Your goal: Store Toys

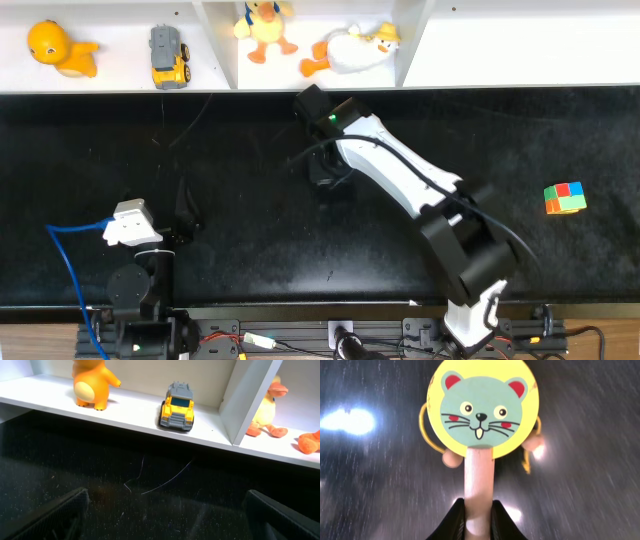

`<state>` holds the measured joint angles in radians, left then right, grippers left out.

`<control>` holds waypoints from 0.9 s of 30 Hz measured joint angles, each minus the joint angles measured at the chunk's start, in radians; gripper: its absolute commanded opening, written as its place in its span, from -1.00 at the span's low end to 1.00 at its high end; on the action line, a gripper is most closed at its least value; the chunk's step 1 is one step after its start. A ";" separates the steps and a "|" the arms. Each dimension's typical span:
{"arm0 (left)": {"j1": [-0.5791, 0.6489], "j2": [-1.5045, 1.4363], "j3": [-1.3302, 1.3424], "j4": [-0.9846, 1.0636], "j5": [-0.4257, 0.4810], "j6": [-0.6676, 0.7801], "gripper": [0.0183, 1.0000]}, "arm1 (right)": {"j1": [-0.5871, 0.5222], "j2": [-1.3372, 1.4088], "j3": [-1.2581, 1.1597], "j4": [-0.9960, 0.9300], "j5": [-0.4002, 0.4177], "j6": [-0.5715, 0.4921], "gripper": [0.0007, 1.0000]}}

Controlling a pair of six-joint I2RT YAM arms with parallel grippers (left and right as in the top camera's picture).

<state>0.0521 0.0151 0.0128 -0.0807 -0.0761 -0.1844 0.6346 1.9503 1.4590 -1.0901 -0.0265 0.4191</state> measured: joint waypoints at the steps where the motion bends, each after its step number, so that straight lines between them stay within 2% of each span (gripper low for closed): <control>1: 0.000 0.000 0.000 0.000 0.000 0.000 1.00 | 0.000 -0.028 0.000 -0.028 0.005 0.004 -0.91; 6: 0.000 0.000 0.000 0.000 0.000 0.000 0.99 | -0.001 -0.229 0.000 -0.154 0.061 0.034 -0.91; 13: 0.000 0.000 0.000 0.000 0.000 0.000 1.00 | -0.050 -0.471 -0.054 -0.189 0.142 0.050 -0.91; 21: 0.000 0.000 0.000 0.000 0.000 0.000 1.00 | -0.280 -0.581 -0.301 -0.156 0.185 0.044 -0.91; 27: 0.000 0.000 0.000 0.000 0.000 0.000 1.00 | -0.452 -0.610 -0.350 0.019 0.196 -0.084 -0.90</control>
<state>0.0521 0.0151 0.0128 -0.0807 -0.0761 -0.1844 0.1822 1.3399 1.1088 -1.0714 0.1696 0.3351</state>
